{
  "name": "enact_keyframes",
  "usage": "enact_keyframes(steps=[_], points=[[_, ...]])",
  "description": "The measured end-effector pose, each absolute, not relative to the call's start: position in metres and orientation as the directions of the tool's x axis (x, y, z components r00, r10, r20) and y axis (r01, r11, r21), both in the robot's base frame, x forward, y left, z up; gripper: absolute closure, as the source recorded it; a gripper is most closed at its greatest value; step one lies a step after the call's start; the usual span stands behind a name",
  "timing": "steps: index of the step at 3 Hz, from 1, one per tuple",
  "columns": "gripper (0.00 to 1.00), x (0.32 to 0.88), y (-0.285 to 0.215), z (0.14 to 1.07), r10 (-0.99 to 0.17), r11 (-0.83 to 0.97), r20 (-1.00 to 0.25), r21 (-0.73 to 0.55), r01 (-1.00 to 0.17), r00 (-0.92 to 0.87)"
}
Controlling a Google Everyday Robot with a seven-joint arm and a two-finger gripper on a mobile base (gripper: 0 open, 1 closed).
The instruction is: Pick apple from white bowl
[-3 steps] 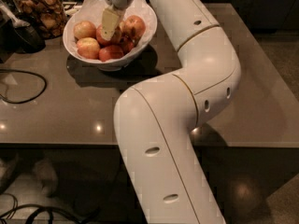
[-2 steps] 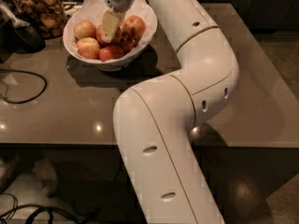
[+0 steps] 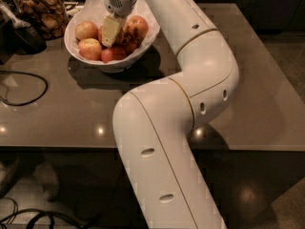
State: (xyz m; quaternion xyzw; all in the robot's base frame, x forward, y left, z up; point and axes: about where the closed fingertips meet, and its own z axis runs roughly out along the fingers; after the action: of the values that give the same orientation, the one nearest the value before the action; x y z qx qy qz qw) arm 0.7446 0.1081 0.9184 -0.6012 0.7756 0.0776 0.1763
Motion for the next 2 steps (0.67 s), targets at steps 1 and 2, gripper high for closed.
enact_keyframes(steps=[1, 2], points=[[0.57, 0.7447, 0.1082, 0.9182, -0.905, 0.265, -0.367, -0.091, -0.96, -0.215], [0.8, 0.7447, 0.1082, 0.9182, -0.905, 0.265, -0.367, -0.091, -0.96, -0.215]])
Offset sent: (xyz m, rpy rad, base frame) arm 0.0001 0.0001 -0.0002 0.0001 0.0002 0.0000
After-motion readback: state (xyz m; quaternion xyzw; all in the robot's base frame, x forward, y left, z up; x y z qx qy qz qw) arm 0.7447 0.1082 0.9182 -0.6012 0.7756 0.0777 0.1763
